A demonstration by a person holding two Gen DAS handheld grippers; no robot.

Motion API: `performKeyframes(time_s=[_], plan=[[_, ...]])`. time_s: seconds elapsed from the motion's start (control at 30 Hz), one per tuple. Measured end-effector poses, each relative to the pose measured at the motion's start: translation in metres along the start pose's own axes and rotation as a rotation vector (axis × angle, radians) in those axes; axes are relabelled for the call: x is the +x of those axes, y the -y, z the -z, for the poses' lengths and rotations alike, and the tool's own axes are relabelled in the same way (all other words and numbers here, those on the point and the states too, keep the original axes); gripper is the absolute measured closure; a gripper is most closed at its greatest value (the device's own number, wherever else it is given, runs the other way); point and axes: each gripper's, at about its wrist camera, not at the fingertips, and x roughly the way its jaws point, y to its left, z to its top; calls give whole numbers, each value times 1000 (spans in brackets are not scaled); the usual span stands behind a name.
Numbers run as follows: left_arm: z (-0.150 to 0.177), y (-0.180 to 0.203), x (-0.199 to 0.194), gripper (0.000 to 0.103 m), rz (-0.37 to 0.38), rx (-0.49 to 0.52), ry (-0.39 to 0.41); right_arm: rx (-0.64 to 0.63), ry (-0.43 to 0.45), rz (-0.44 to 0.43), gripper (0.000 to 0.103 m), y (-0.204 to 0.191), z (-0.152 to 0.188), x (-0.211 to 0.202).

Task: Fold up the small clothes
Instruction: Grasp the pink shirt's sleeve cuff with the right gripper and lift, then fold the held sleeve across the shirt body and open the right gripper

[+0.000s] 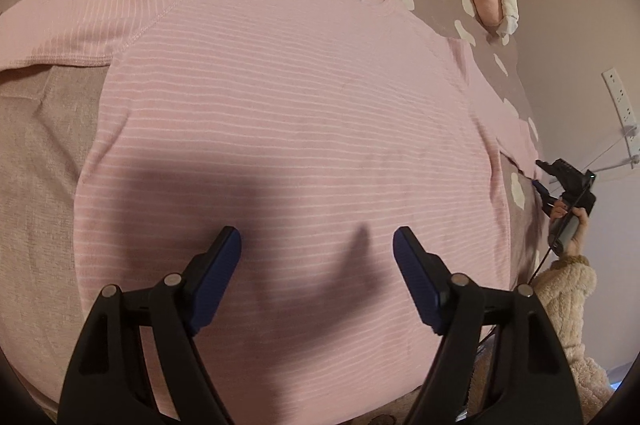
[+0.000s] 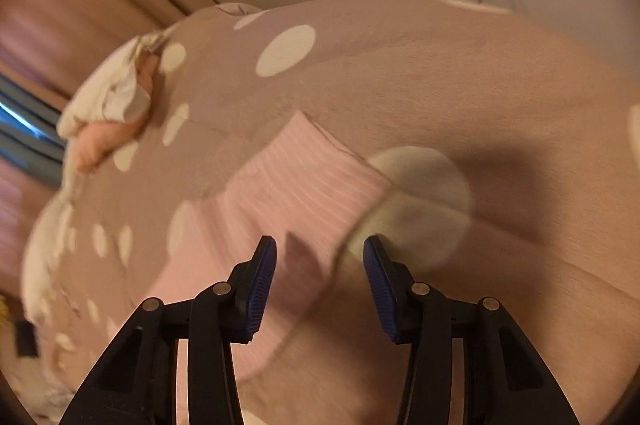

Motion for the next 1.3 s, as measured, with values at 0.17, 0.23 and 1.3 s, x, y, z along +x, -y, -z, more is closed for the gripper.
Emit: performKeyframes(time_s=[0.17, 0.23, 1.3], plan=[[-1, -1, -5, 25, 24, -14, 6, -36, 15, 26, 97, -6, -8, 0], [-2, -3, -9, 25, 26, -21, 14, -93, 114, 74, 97, -12, -11, -24], [-14, -47, -129, 22, -118, -59, 421, -952, 123, -262, 97, -284, 194, -103]])
